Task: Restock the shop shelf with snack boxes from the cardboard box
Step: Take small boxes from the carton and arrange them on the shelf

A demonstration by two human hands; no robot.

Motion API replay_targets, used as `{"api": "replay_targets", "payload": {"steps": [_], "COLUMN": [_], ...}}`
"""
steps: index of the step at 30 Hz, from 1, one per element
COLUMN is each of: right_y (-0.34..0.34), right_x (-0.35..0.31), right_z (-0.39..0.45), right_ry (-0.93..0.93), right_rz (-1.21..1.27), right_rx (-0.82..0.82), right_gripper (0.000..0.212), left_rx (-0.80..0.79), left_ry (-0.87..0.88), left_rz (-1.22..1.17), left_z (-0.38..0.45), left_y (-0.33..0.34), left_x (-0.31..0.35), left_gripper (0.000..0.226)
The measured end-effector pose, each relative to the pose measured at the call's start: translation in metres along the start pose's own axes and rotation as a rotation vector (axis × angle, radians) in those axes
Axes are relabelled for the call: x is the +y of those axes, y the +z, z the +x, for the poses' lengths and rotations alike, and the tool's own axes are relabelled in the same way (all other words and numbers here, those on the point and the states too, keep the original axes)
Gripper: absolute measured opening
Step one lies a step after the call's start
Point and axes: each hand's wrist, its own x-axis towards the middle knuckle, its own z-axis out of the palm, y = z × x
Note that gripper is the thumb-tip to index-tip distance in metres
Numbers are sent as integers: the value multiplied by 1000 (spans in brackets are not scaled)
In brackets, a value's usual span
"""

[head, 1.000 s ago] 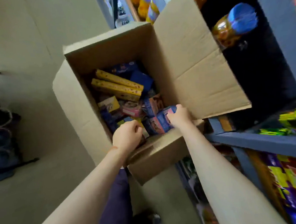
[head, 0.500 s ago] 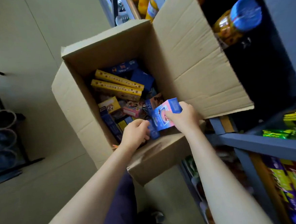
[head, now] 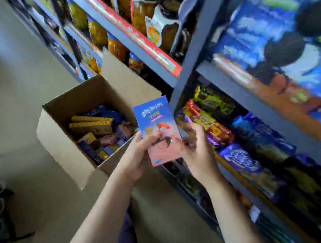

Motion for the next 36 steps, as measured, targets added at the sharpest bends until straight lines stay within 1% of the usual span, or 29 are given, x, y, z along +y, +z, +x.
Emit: {"api": "replay_targets", "payload": {"steps": [2, 4, 5, 6, 8, 9, 11, 13, 15, 18, 20, 21, 22, 23, 24, 25, 26, 27, 28, 30, 32, 34, 36], "right_y": [-52, -103, -129, -153, -203, -227, -272, -309, -341, -381, -405, -416, -426, -435, -444, -453, -461, -468, -475, -485, -492, -495, -496], "right_x": [-14, -25, -28, -31, -32, -32, -33, -36, -35, -28, -22, -20, -19, -19, -19, -19, -20, -21, -22, -23, -22, -20, -17], "right_z": [-43, -87, -108, -128, -164, -182, -218, -250, -279, -320, -348, -361, -373, -384, -394, -402, -409, -414, -417, -419, -418, -417, -416], "right_ry": [28, 20, 13, 14, -6, -8, -4, -1, 1, 25, 33, 37, 40, 41, 33, 29, 30, 31, 32, 27, 11, 11, 21], "right_rz": [95, 121, 110, 102, 94, 105, 136, 151, 155, 192, 213, 216, 214, 206, 203, 205, 205, 199, 187, 163, 157, 150, 141], "right_rx": [56, 106, 148, 201, 314, 363, 435, 508, 595, 719, 794, 832, 872, 911, 944, 974, 996, 1014, 1026, 1035, 1036, 1038, 1031], "right_gripper": [47, 25, 21, 24, 41, 44, 41, 40, 41, 46, 51, 51, 50, 49, 48, 47, 46, 43, 39, 33, 33, 32, 32], "left_rx": [-102, -192, -230, -260, -320, -371, -476, -562, -648, -780, -845, -859, -849, -816, -774, -751, -751, -761, -779, -832, -891, -942, -980], "left_ry": [27, 58, 79, 103, 172, 211, 271, 315, 331, 344, 363, 407, 488, 635, 828, 1016, 1161, 1232, 1246, 1126, 1008, 944, 923], "left_rz": [82, 154, 206, 261, 412, 496, 608, 644, 662, 694, 718, 750, 802, 873, 950, 1029, 1104, 1196, 1302, 1521, 1677, 1758, 1769], "left_z": [-29, -54, -65, -75, -89, -94, -104, -115, -127, -145, -154, -157, -158, -157, -153, -148, -141, -133, -127, -120, -111, -104, -99], "left_y": [55, 111, 141, 168, 220, 245, 294, 336, 375, 422, 448, 461, 474, 488, 502, 517, 532, 546, 560, 581, 595, 604, 608], "left_x": [-22, -44, -53, -60, -74, -82, -99, -119, -139, -161, -168, -170, -171, -171, -171, -172, -173, -174, -174, -174, -179, -183, -186], "left_gripper": [55, 54, 56, 58, 51, 47, 48, 47, 39, 38, 34, 30, 26, 20, 16, 18, 25, 37, 49, 69, 81, 90, 92]}}
